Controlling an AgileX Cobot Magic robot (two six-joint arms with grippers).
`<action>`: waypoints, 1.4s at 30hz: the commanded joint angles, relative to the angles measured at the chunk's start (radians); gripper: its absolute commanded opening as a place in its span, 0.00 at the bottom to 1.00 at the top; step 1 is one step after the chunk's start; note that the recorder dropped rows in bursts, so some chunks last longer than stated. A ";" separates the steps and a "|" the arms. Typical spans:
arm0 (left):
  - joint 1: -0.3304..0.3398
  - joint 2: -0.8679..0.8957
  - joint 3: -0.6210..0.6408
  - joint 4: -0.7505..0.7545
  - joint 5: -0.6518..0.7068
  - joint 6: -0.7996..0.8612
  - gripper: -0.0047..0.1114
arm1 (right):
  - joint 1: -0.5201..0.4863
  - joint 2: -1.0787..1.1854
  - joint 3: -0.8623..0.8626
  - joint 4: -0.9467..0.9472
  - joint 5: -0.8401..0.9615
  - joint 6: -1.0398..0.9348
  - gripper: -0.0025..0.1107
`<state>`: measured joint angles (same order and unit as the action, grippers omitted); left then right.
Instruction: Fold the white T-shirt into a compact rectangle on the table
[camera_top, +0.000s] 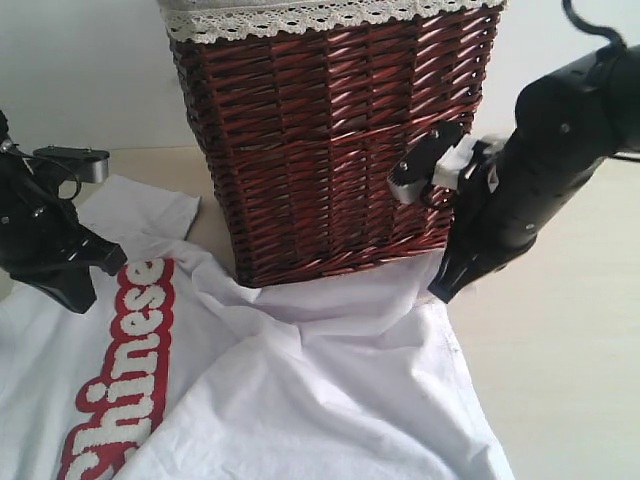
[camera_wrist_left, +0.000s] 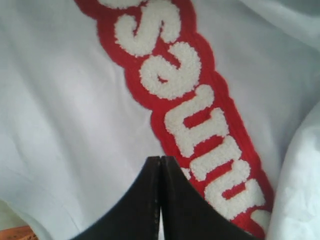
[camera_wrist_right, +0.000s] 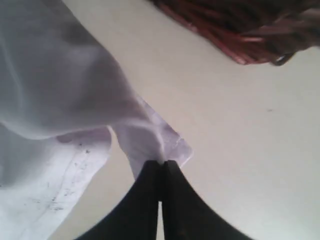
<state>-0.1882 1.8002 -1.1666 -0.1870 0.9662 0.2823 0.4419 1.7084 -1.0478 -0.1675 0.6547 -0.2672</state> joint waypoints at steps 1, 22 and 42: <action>-0.002 -0.010 0.003 -0.072 0.025 0.059 0.04 | 0.000 -0.083 -0.007 -0.110 -0.032 0.007 0.02; -0.271 -0.008 0.189 -0.166 0.088 0.218 0.04 | 0.000 -0.070 -0.007 -0.087 -0.074 0.023 0.39; -0.393 -0.109 0.297 0.204 -0.046 -0.137 0.28 | 0.170 -0.103 0.216 0.524 0.299 -0.583 0.06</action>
<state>-0.6516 1.7327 -0.8621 -0.1754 0.9851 0.3450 0.5489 1.6140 -0.9042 0.3660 0.9873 -0.7846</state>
